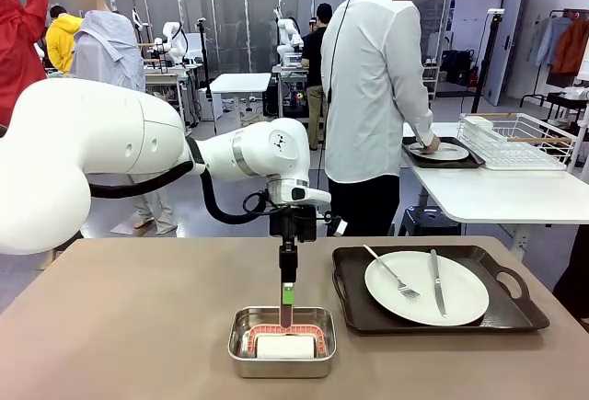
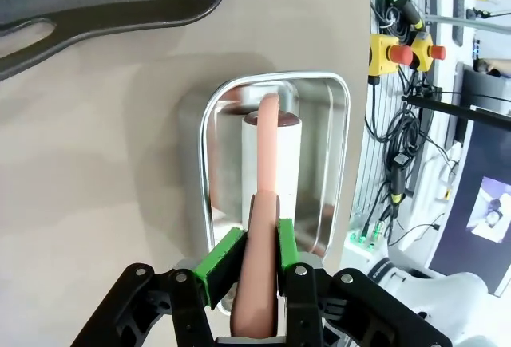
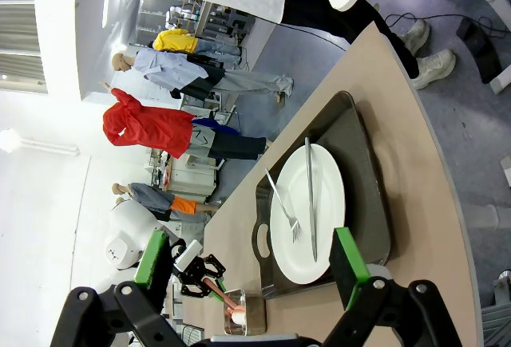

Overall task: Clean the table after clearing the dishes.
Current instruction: When the left (or right) Handle tray is removed, use the left hand (or right hand) to clean the left (or right) side of the table with the Lint Roller.

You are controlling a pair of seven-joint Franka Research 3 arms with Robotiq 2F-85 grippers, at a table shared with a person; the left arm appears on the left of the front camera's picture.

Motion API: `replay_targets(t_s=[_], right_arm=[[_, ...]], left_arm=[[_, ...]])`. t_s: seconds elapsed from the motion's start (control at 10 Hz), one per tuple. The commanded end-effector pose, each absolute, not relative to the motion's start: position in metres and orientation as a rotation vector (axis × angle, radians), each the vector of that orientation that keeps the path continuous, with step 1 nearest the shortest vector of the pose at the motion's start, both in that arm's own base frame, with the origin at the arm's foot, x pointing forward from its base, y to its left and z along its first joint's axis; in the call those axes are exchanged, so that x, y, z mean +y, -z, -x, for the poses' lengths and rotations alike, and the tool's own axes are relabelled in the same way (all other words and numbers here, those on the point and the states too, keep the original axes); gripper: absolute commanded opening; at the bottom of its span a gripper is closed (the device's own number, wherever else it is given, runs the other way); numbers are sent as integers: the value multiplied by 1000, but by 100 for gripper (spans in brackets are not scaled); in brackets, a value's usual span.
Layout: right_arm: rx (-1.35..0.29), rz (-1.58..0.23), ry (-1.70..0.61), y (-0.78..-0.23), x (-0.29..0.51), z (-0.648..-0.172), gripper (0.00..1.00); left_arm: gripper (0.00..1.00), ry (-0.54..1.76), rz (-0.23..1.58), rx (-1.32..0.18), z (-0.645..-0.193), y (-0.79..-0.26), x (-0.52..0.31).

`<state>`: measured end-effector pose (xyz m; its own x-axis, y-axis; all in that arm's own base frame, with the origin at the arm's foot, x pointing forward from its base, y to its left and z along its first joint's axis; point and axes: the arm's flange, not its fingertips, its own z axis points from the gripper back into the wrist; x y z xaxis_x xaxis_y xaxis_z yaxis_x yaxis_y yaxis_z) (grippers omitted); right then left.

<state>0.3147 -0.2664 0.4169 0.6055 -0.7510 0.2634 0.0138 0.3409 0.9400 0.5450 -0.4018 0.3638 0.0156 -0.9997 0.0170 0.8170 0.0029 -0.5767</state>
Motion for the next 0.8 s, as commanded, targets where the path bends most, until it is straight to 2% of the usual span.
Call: replay_targets(t_s=[0.0,0.1,0.2,0.4,0.5,0.7], right_arm=[[-797,-1131,563,-417,-266,-311,100],[-797,-1131,563,-417,-266,-311,100],[-797,-1131,563,-417,-266,-311,100],[-797,-1131,563,-417,-266,-311,100],[-797,-1131,563,-417,-266,-311,100],[-797,-1131,563,-417,-266,-311,100]], left_arm=[[0,1398,448,459,-543,-388,-395],[0,1318,352,417,-533,-410,-382],[14,1212,337,329,-526,-430,-360],[14,905,391,95,-519,-455,-287],[14,672,439,19,-517,-451,-230],[14,413,551,-91,-492,-440,-149]])
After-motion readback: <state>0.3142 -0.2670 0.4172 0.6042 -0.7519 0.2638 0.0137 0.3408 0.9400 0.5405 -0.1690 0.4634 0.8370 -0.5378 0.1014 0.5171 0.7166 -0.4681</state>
